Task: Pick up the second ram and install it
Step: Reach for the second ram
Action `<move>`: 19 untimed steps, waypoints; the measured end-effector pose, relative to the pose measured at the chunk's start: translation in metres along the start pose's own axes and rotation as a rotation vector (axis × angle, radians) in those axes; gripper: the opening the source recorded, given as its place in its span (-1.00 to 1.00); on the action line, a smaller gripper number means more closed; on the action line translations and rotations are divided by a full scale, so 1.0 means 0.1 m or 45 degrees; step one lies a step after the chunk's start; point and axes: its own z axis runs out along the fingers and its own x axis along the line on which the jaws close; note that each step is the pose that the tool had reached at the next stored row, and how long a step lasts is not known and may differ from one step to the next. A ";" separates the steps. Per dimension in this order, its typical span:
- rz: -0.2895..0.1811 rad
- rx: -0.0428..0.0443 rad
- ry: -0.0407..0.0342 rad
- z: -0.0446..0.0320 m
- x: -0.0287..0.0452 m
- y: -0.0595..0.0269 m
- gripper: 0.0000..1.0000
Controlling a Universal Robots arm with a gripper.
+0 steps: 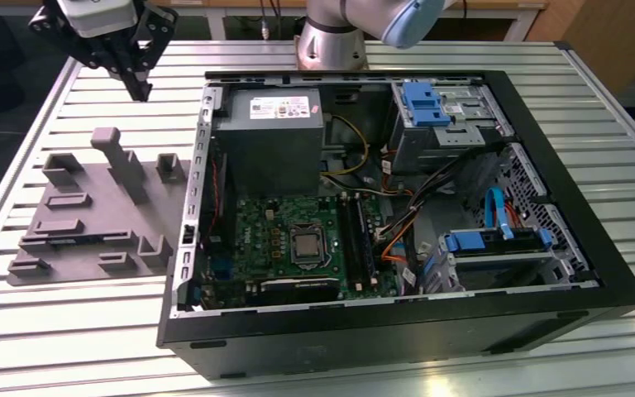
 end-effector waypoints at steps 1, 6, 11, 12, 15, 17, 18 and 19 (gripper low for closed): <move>0.000 0.000 0.0000 0.000 0.002 0.000 -0.79; 0.000 0.000 0.0000 0.000 0.014 -0.001 -0.79; 0.000 0.000 0.0000 -0.001 0.042 -0.003 -0.79; 0.000 0.000 0.0000 -0.001 0.048 -0.004 -0.79; 0.000 0.000 0.0000 -0.001 0.064 -0.005 -0.79; 0.000 0.000 0.0000 -0.001 0.075 -0.006 -0.79; 0.000 0.000 0.0000 -0.002 0.081 -0.006 -0.79; 0.000 0.000 0.0000 -0.002 0.086 -0.007 -0.79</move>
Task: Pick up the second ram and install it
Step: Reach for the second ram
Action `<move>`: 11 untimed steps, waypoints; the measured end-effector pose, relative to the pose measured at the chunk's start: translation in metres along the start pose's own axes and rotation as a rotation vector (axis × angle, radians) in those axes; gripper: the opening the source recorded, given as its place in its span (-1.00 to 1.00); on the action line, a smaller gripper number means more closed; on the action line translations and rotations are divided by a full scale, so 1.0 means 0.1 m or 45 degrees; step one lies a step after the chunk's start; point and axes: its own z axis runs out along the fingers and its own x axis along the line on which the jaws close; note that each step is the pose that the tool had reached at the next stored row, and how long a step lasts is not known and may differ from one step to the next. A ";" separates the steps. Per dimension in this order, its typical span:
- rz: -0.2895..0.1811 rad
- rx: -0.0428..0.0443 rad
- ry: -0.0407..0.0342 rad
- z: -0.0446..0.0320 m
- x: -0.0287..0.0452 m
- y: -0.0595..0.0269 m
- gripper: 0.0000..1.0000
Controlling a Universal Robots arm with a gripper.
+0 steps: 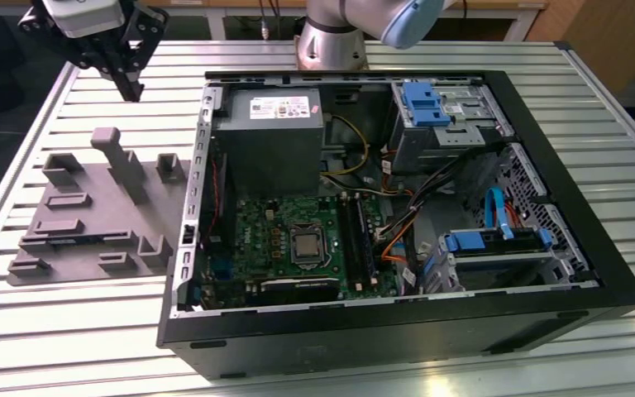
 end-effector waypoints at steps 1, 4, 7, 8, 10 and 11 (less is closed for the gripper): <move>0.000 0.000 -0.0001 0.000 0.006 0.000 -0.79; 0.000 0.000 0.0000 0.000 0.024 -0.002 -0.79; 0.000 0.000 0.0000 0.000 0.042 -0.003 -0.79; 0.000 0.000 0.0000 0.000 0.048 -0.004 -0.79; 0.000 0.000 -0.0001 -0.001 0.057 -0.004 -0.79; 0.000 0.000 0.0000 -0.001 0.060 -0.004 -0.79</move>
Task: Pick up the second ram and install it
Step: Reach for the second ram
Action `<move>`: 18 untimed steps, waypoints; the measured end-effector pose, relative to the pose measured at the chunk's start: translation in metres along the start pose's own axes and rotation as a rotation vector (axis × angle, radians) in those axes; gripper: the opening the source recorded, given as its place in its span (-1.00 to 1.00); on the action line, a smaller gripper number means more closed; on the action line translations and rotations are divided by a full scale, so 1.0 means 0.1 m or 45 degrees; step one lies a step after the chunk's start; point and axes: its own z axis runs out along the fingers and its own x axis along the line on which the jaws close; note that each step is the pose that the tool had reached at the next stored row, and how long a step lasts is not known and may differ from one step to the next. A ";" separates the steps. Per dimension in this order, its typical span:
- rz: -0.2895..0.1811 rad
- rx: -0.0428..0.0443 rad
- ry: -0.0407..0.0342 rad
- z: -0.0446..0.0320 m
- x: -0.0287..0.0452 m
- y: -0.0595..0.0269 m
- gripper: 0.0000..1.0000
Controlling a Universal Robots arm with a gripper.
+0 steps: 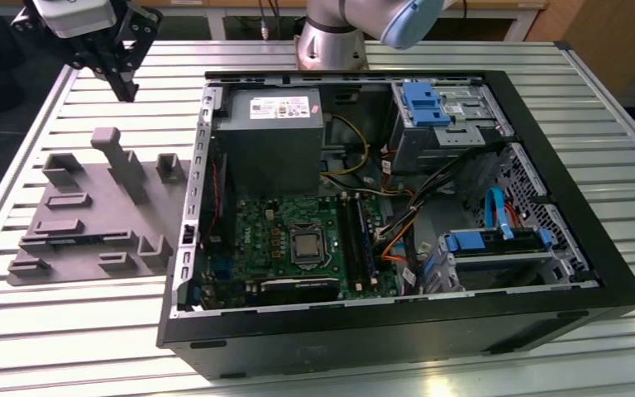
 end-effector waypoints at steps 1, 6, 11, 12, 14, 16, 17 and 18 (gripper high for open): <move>0.000 0.000 0.0000 0.000 0.002 0.000 -0.79; 0.000 0.000 0.0000 0.000 0.004 0.000 -0.79; 0.000 0.000 0.0000 -0.001 0.009 -0.001 -0.79; 0.000 0.000 0.0000 -0.001 0.014 -0.001 -0.79; 0.000 0.000 0.0000 -0.001 0.023 -0.002 -0.79; 0.000 0.000 -0.0001 -0.001 0.034 -0.003 -0.79; 0.000 0.000 0.0000 -0.001 0.039 -0.003 -0.79; 0.000 0.000 0.0000 -0.001 0.043 -0.003 -0.79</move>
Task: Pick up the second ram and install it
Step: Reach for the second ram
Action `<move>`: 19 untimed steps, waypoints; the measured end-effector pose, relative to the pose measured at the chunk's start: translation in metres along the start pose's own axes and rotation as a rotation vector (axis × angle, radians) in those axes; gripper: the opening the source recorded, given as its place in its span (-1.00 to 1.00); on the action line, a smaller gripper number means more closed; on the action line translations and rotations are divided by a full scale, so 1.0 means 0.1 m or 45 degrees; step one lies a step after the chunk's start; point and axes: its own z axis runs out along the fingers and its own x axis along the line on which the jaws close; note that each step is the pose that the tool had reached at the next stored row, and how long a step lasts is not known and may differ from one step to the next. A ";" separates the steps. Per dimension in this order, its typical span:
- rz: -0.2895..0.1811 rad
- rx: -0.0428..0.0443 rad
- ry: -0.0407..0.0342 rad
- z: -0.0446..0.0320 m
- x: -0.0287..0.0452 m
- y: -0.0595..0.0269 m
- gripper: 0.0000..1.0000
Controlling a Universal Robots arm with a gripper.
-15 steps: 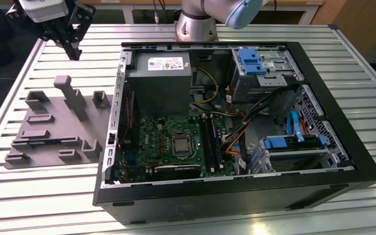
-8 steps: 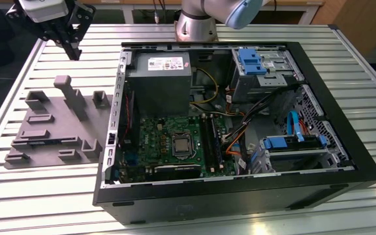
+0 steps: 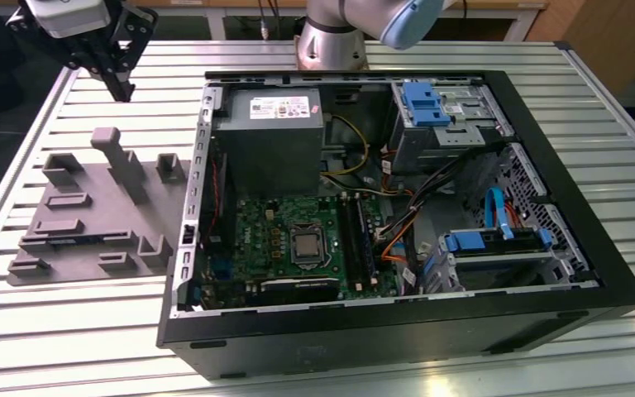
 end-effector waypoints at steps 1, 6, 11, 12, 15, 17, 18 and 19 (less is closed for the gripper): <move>0.000 0.000 0.0000 0.000 0.004 -0.001 -0.79; 0.000 0.000 0.0001 -0.001 0.027 -0.002 -0.79; 0.000 0.000 0.0001 0.001 0.054 -0.004 -0.79; 0.000 0.000 0.0001 0.002 0.060 -0.005 -0.79; 0.000 0.000 0.0000 0.004 0.070 -0.006 -0.79; 0.000 0.000 0.0001 0.004 0.081 -0.006 -0.79; 0.000 0.000 0.0001 0.004 0.086 -0.007 -0.79; 0.000 0.000 0.0001 0.005 0.090 -0.007 -0.79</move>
